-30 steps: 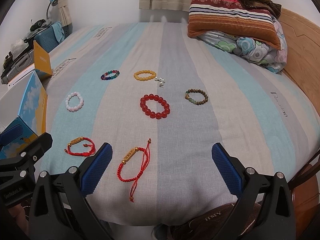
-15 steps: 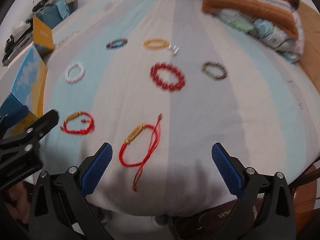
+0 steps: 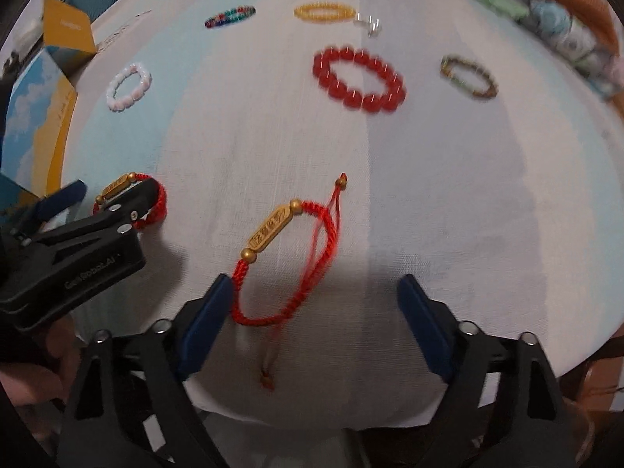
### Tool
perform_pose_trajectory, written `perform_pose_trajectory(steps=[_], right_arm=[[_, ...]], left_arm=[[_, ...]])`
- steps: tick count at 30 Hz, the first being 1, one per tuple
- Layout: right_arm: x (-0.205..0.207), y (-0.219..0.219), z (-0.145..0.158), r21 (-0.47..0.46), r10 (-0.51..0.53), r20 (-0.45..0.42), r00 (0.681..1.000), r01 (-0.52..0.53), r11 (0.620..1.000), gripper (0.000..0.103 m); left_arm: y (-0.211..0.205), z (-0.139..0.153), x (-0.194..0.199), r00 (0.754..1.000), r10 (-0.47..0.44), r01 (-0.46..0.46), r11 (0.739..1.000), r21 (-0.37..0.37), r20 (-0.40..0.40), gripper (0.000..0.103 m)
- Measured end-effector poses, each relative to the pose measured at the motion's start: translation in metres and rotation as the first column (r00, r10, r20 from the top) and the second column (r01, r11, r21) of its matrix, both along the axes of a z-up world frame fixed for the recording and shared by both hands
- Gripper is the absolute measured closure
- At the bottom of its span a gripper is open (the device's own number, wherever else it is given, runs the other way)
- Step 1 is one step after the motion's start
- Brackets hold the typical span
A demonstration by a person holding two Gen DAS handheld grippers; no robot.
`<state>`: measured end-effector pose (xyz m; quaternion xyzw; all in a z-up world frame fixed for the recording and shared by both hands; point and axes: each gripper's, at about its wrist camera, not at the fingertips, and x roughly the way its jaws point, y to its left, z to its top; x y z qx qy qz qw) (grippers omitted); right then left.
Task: Organize jewelry
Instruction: 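Grasp the red-cord bracelet with the left tool while the right tool grasps the other red-cord bracelet, then carry both red-cord bracelets over the white box with both tools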
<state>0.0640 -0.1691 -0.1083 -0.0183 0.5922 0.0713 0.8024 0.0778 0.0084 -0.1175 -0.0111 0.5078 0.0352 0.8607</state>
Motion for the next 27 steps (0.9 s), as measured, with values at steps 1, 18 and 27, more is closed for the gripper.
perform_pose_trajectory(steps=[1,18,27], right_arm=[[0.0,0.0,0.0,0.001,-0.003,0.004,1.0,0.003,1.0,0.028],[-0.001,-0.001,0.006,-0.007,0.005,0.044,0.999,-0.005,1.0,0.093],[-0.004,-0.008,0.02,0.066,-0.025,0.093,0.995,0.019,0.998,0.099]], left_arm=[[-0.001,0.0,0.0,1.0,-0.002,0.002,1.0,0.006,-0.001,0.005],[-0.001,0.004,-0.006,0.996,-0.068,0.067,0.997,-0.024,-0.061,0.086],[0.005,0.015,-0.008,0.996,-0.076,0.073,0.995,-0.062,-0.052,0.096]])
